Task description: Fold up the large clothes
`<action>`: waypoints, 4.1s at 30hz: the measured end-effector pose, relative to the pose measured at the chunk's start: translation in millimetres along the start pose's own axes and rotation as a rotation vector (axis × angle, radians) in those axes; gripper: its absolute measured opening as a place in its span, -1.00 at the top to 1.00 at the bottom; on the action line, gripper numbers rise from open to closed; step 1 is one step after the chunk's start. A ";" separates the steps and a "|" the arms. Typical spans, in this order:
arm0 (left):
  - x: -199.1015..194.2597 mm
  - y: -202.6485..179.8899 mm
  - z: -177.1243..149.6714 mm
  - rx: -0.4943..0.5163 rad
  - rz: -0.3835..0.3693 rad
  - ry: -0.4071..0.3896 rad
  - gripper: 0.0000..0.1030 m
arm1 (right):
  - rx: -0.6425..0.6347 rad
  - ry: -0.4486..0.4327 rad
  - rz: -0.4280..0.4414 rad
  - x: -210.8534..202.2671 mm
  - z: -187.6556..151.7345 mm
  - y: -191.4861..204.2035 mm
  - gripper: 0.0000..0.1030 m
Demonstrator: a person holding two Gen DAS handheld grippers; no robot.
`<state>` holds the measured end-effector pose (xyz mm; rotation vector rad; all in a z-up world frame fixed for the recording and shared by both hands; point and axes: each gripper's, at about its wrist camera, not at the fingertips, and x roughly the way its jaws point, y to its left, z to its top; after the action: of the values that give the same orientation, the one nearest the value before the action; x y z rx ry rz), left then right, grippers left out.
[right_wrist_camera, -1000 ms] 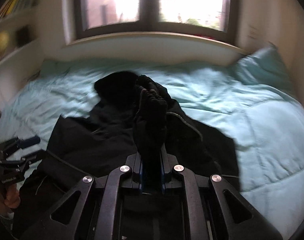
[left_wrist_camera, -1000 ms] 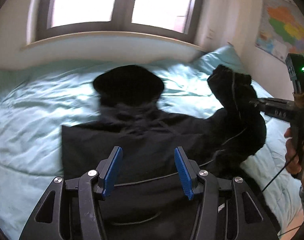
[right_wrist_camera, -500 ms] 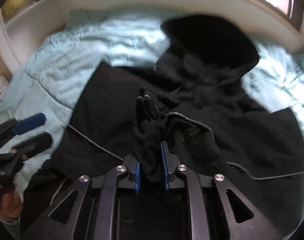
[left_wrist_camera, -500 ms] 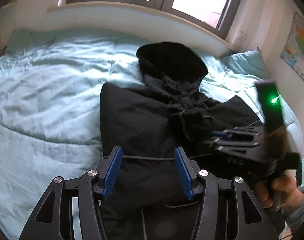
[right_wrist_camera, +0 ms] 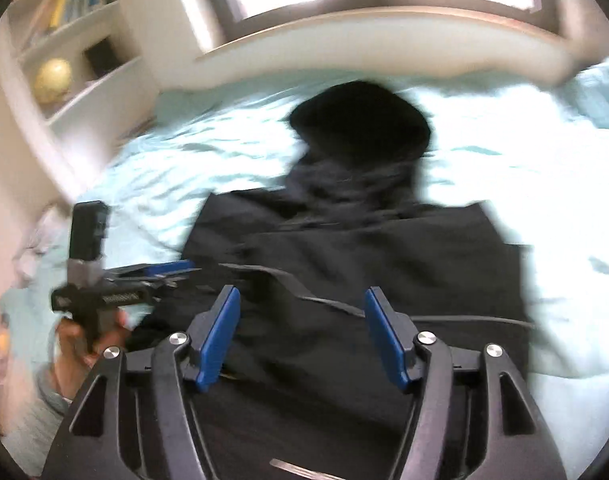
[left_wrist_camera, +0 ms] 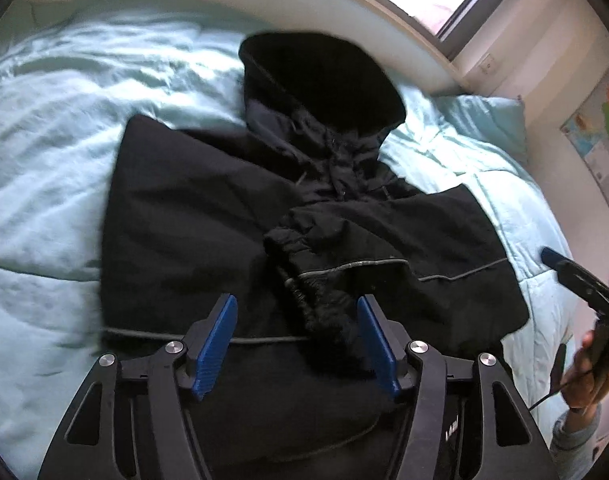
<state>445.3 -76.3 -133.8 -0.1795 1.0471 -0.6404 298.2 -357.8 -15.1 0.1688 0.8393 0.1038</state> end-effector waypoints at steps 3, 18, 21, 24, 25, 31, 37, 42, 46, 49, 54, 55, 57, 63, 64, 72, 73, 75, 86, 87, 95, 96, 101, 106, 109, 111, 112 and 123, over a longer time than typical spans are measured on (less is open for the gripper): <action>24.5 -10.0 4.6 -0.001 0.008 0.020 -0.25 | 0.032 0.001 -0.096 -9.5 -18.9 -41.2 -0.31; -33.2 41.9 4.4 -0.029 0.162 0.027 0.57 | 0.159 0.088 -0.100 51.1 -28.6 -73.9 -0.31; -0.4 53.5 -14.4 0.001 0.239 0.064 0.50 | 0.130 0.234 -0.179 106.8 -46.4 -66.1 -0.30; -0.2 48.1 -23.0 0.048 0.247 0.016 0.47 | 0.110 0.250 -0.224 122.2 -58.0 -68.3 -0.25; -5.9 46.4 -23.7 0.064 0.245 0.001 0.43 | 0.121 0.253 -0.221 120.5 -56.7 -69.6 -0.25; -81.3 25.6 -25.1 0.085 0.187 -0.209 -0.03 | 0.121 0.102 -0.085 56.6 -41.0 -52.3 -0.20; -12.3 3.2 -23.6 0.099 0.156 -0.019 -0.03 | -0.007 0.224 -0.127 85.1 -57.9 -14.7 -0.22; 31.4 -7.6 -40.6 0.221 0.313 0.023 -0.02 | -0.030 0.258 -0.114 106.4 -72.3 -18.8 -0.21; -7.2 -17.9 -34.8 0.237 0.235 0.010 -0.02 | -0.005 0.260 -0.018 82.2 -53.6 -26.0 -0.23; -45.8 -13.9 -20.7 0.191 0.199 -0.004 -0.02 | 0.025 0.224 -0.003 47.6 -35.4 -34.9 -0.23; -83.8 -11.7 0.4 0.111 0.138 0.033 -0.02 | 0.083 0.213 -0.061 -2.5 -8.5 -44.7 -0.23; -83.1 -16.8 4.0 0.116 0.136 0.040 -0.02 | 0.106 0.216 -0.059 -16.2 -8.2 -46.7 -0.23; -88.4 -21.5 8.7 0.141 0.115 0.047 -0.02 | 0.141 0.221 -0.088 -45.6 -8.1 -46.3 -0.23; -116.3 -26.8 32.7 0.215 0.003 0.054 -0.02 | 0.324 0.211 -0.213 -120.8 -18.6 -36.1 -0.23; -124.8 -24.2 39.6 0.228 -0.028 0.041 -0.02 | 0.356 0.211 -0.223 -131.0 -20.4 -33.9 -0.23; -182.0 -4.7 54.7 0.211 0.086 0.041 -0.02 | 0.490 0.110 -0.062 -141.5 24.1 -2.8 -0.33; -192.7 -4.5 50.5 0.213 0.125 0.030 -0.02 | 0.475 0.113 -0.027 -133.6 31.5 -2.1 -0.33; -203.2 -1.8 45.6 0.193 0.177 0.015 -0.02 | 0.420 0.130 0.029 -117.4 44.9 -0.1 -0.33; -192.8 -0.3 57.2 0.030 0.133 0.066 -0.02 | 0.412 0.133 0.042 -103.8 67.2 -23.8 -0.33; -188.3 -2.3 61.9 0.022 0.127 0.070 -0.02 | 0.422 0.134 0.034 -99.5 70.3 -29.2 -0.33; -124.1 -27.9 146.2 -0.033 0.100 0.061 -0.13 | 0.387 0.149 -0.061 -6.6 141.3 -66.6 -0.33; -104.6 -28.3 162.8 -0.038 0.121 0.059 -0.16 | 0.379 0.146 -0.073 11.4 151.3 -72.0 -0.33; -19.7 -18.1 214.5 -0.094 0.136 0.083 -0.16 | 0.325 0.178 -0.092 104.1 184.3 -88.8 -0.34; 59.5 7.5 249.8 -0.133 0.202 0.088 -0.16 | 0.226 0.224 -0.175 189.5 203.5 -93.3 -0.34; 95.7 17.9 261.4 -0.148 0.206 0.109 -0.16 | 0.202 0.232 -0.202 227.4 210.8 -101.4 -0.34; 117.3 20.6 267.4 -0.141 0.219 0.120 -0.15 | 0.193 0.249 -0.225 253.3 213.7 -107.2 -0.34; 126.9 21.8 269.4 -0.130 0.237 0.123 -0.15 | 0.187 0.260 -0.239 262.7 214.1 -108.8 -0.33; 76.4 64.2 236.9 -0.233 0.009 0.025 0.83 | 0.256 0.171 -0.080 236.5 183.1 -135.8 0.84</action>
<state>698.4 -105.5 -99.2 -0.3707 1.1449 -0.5127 595.4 -473.4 -93.7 0.3705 1.0280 -0.0659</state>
